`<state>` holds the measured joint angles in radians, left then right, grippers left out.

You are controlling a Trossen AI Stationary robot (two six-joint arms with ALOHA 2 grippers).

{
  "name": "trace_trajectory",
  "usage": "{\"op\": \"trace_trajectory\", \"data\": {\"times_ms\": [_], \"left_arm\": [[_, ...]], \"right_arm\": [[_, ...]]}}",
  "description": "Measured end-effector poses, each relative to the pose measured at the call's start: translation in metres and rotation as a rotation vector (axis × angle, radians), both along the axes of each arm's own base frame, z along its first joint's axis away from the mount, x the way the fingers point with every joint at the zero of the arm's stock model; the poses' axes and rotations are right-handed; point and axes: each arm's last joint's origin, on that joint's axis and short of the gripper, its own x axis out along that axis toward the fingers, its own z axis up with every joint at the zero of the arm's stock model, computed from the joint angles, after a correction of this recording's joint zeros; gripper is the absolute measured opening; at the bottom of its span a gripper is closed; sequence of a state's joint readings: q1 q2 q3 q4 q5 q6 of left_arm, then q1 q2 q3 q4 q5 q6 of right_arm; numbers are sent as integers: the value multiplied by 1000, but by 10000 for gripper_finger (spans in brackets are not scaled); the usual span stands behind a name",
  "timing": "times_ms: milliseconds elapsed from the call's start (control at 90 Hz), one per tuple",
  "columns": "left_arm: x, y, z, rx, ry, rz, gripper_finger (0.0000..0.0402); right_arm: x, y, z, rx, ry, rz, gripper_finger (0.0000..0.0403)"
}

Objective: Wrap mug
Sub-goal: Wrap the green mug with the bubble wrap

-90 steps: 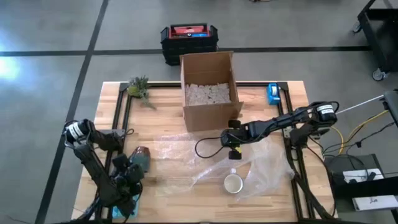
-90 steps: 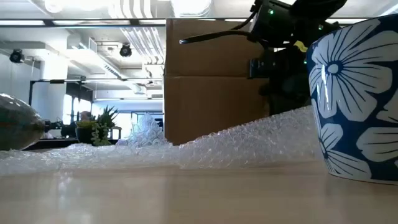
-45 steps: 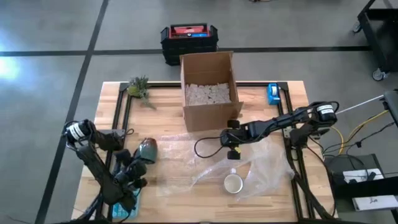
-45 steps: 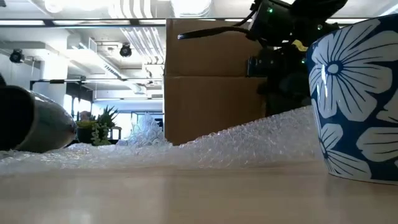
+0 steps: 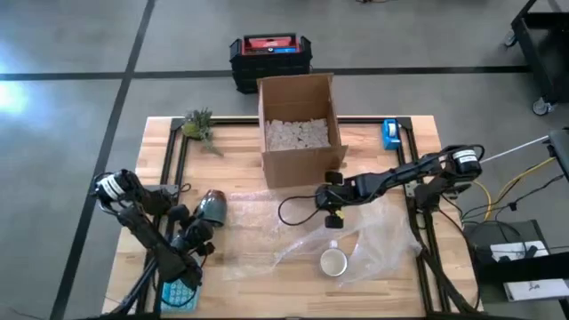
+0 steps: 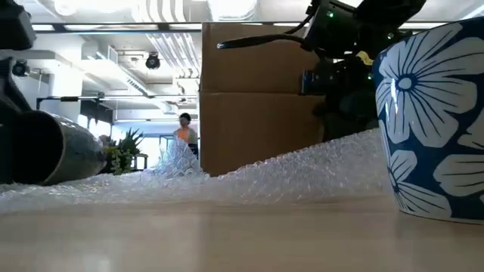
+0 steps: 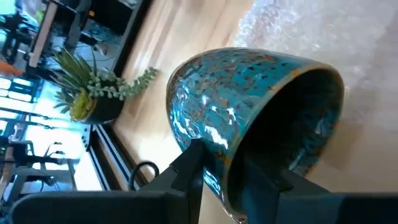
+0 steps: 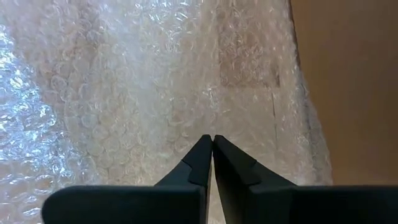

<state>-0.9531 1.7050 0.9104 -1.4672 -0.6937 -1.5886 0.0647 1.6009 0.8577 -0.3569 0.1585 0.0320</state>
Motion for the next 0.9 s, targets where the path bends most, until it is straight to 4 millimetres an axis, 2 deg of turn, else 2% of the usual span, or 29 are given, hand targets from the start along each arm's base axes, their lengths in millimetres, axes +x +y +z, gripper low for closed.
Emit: {"op": "trace_trajectory", "data": {"times_ms": [200,322,411,511,667,800,900], "left_arm": [[4,12,-3,46,-10,38,13],[6,13,-1,47,-7,50,8],[9,9,7,25,-7,70,4],[17,1,28,-55,-45,80,2],[27,0,69,-197,-113,89,1],[34,2,106,-317,-166,71,1],[47,6,134,-394,-216,23,0]], "right_arm": [[0,0,0,0,0,-1,2],[0,0,0,0,0,-1,2],[0,0,0,1,0,-1,2],[0,0,0,4,-2,-9,2],[1,0,4,6,-15,-11,2],[6,1,15,11,-44,-9,2],[8,3,32,18,-70,1,2]]}}
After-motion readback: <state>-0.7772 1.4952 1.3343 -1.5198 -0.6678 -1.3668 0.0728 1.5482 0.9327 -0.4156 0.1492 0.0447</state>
